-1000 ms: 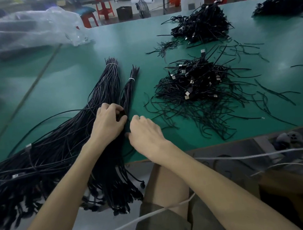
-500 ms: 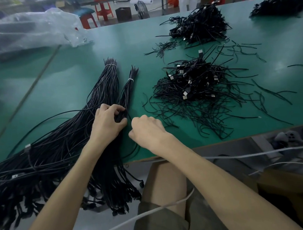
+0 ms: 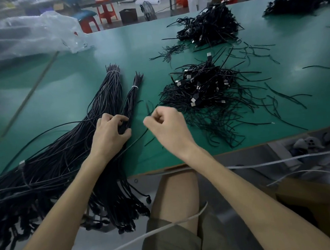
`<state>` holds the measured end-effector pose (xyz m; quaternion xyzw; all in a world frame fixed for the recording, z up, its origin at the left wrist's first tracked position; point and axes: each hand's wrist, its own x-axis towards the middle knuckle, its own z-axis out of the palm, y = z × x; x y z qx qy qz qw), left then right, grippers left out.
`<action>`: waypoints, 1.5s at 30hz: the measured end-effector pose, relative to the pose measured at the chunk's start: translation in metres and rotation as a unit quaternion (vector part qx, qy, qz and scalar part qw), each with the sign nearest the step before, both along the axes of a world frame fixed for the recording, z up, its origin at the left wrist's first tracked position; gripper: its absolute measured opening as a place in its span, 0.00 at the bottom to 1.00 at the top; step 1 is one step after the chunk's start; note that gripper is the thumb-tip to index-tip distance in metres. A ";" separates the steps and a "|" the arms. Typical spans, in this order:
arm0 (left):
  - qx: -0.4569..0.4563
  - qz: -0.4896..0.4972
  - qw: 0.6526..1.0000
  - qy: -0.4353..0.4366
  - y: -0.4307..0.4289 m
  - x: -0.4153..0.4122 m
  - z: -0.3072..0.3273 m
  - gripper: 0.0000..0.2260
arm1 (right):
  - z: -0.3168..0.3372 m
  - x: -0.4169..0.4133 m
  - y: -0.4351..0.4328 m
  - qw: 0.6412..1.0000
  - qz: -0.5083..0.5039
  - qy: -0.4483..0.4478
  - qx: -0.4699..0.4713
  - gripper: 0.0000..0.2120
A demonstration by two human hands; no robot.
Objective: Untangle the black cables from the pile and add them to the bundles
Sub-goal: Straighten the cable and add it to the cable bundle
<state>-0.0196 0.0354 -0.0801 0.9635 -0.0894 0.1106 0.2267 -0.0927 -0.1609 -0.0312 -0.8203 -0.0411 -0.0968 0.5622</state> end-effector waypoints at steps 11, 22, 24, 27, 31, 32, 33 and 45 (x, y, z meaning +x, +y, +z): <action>0.030 -0.019 0.999 0.007 0.001 -0.006 0.005 0.20 | 0.001 0.036 -0.062 0.975 -0.191 -0.108 -0.021 0.15; -0.155 -0.284 0.928 0.183 -0.026 -0.045 0.040 0.24 | -0.013 0.041 -0.073 0.976 -0.217 -0.028 0.019 0.15; -0.183 -0.328 0.906 0.193 -0.031 -0.048 0.050 0.21 | -0.015 0.040 -0.069 0.982 -0.190 -0.011 0.010 0.16; -0.253 -0.316 0.901 0.159 -0.047 -0.040 0.065 0.19 | -0.018 0.035 -0.060 0.989 -0.147 -0.018 -0.013 0.15; -0.315 -0.251 0.905 0.136 -0.074 -0.021 0.077 0.20 | -0.016 0.026 -0.050 0.986 -0.150 -0.065 -0.014 0.13; -0.322 -0.237 0.905 0.141 -0.079 -0.017 0.077 0.20 | -0.014 0.024 -0.050 0.983 -0.165 -0.085 -0.019 0.15; -0.324 -0.226 0.907 0.146 -0.083 -0.013 0.075 0.20 | -0.011 0.021 -0.050 0.978 -0.178 -0.108 -0.028 0.16; -0.295 -0.289 0.842 0.347 -0.050 0.004 0.047 0.19 | -0.020 -0.002 -0.076 0.994 -0.029 -0.100 -0.024 0.14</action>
